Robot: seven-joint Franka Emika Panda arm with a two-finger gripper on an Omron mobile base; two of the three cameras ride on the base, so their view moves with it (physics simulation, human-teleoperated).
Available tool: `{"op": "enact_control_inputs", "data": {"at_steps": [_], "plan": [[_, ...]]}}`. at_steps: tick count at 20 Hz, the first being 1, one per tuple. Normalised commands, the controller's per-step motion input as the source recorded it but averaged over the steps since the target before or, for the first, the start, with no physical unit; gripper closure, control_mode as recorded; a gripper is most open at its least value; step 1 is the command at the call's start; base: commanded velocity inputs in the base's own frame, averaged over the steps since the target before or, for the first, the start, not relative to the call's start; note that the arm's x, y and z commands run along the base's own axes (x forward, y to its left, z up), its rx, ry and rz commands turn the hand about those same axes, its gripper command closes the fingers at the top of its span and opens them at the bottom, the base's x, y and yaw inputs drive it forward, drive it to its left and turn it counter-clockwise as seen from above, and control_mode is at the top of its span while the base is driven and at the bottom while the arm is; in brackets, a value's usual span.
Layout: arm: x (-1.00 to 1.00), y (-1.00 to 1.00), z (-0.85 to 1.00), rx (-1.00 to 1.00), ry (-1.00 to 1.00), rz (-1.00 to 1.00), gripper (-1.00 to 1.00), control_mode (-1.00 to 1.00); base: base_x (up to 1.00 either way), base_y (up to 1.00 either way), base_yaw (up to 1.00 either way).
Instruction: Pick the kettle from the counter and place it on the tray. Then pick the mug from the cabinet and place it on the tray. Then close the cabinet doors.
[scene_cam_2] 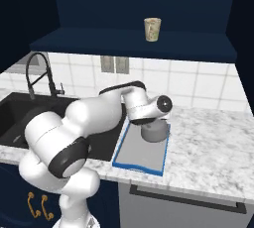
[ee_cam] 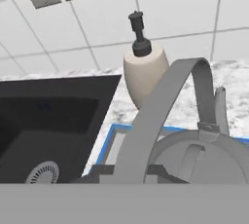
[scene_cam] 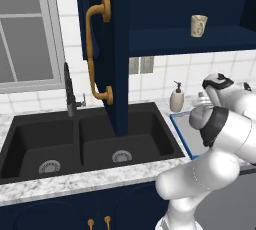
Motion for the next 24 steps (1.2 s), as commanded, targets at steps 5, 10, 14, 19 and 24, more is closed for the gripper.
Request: {"op": "enact_control_inputs", "data": {"at_steps": [5, 10, 14, 19, 24], "plan": [[-0.37, 0.08, 0.09, 0.17, 0.0, 0.03, 1.0, -1.0, 0.0, 0.0, 0.0], [0.12, 0.22, 0.02, 0.05, -0.01, 0.05, 1.0, -1.0, 0.0, 0.0, 0.0], [0.23, 0.11, -0.14, 0.0, -0.01, 0.07, 1.0, -1.0, 0.0, 0.0, 0.0], [0.01, 0.0, -0.35, 0.0, 0.0, 0.04, 1.0, -1.0, 0.0, 0.0, 0.0], [-0.07, 0.0, -0.21, 0.0, 0.0, 0.03, -1.0, -1.0, 0.0, 0.0, 0.0]]}}
